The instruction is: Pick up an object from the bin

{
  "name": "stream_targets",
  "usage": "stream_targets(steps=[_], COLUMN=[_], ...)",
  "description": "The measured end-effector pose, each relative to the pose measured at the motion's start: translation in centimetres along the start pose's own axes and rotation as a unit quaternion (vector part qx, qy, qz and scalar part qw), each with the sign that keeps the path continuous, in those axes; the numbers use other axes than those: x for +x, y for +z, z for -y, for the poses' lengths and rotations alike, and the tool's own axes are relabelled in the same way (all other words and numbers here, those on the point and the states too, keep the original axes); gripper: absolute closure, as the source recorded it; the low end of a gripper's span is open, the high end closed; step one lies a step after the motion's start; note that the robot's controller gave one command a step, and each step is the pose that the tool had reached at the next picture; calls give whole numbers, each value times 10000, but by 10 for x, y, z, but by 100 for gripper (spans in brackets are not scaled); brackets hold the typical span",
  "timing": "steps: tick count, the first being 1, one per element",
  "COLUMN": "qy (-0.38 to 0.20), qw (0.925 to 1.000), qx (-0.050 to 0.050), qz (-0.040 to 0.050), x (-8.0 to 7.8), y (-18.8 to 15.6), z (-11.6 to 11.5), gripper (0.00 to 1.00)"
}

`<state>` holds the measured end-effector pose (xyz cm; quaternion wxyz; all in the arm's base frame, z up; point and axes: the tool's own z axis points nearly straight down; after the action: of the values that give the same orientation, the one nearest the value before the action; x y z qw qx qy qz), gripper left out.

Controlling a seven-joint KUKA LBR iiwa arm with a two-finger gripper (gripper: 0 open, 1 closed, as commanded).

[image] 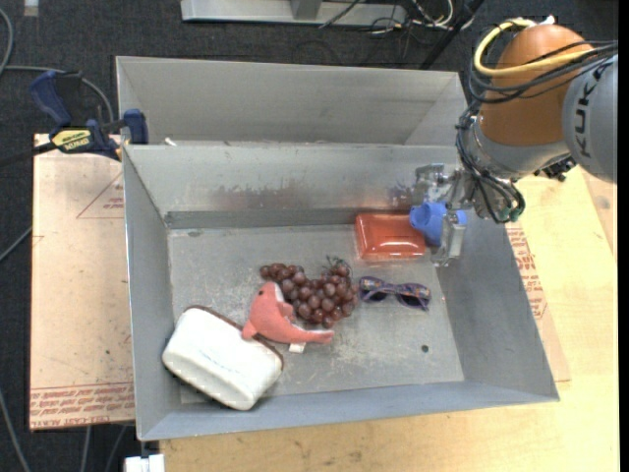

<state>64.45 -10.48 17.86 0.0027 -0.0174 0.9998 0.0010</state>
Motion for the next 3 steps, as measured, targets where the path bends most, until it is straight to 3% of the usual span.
stream_targets(steps=[1,2,3], qy=[-263,-295,300], qw=[9997,9996,9995], qx=[10,-2,8], qz=[-17,2,21], x=[-5,-1,-2], y=[-1,-38,-60], z=[-7,-10,-13], gripper=[0,0,0])
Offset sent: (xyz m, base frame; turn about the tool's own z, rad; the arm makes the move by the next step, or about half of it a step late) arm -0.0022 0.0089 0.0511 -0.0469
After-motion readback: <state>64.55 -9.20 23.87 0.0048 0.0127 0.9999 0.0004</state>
